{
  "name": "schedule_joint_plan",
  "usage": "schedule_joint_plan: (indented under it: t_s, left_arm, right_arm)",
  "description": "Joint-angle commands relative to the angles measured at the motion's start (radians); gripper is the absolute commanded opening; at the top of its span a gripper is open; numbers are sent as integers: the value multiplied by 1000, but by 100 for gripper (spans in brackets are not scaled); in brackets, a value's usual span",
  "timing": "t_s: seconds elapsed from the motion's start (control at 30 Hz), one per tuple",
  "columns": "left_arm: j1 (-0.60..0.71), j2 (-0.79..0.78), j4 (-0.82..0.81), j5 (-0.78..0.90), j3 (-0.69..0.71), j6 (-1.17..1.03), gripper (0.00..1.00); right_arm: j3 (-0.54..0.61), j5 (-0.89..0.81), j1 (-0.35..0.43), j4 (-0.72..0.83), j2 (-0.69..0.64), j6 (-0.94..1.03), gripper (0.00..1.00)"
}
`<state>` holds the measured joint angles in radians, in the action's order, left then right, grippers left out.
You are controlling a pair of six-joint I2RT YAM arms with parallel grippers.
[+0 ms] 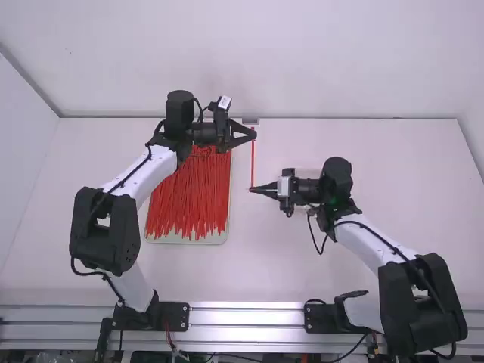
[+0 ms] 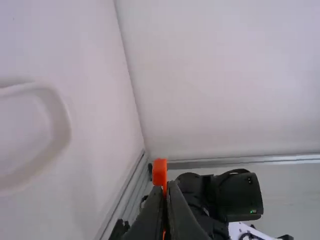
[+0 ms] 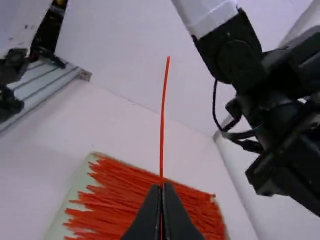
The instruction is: Fasten the cable tie
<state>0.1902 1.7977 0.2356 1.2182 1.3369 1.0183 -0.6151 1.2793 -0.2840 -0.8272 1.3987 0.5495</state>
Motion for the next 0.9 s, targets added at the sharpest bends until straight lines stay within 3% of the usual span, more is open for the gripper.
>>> schedule_joint_plan:
  t_s: [0.0,0.27,0.47,0.67,0.87]
  left_arm:
    - [8,9,0,23,-7,-50,2]
    - [8,9,0,23,-18,-102,2]
    - [8,9,2,23,-18,-119,2]
    - [8,9,1,23,-18,-120,2]
    - [8,9,2,23,-18,-208,2]
  right_arm:
    - [0,61,-5,-3,0,-16,0]
    - [-1,82,-6,-17,0,-1,0]
    - [0,11,-19,-113,0,-161,0]
    - [0,58,-20,-210,0,-328,0]
    - [-1,8,-18,-219,0,-487,0]
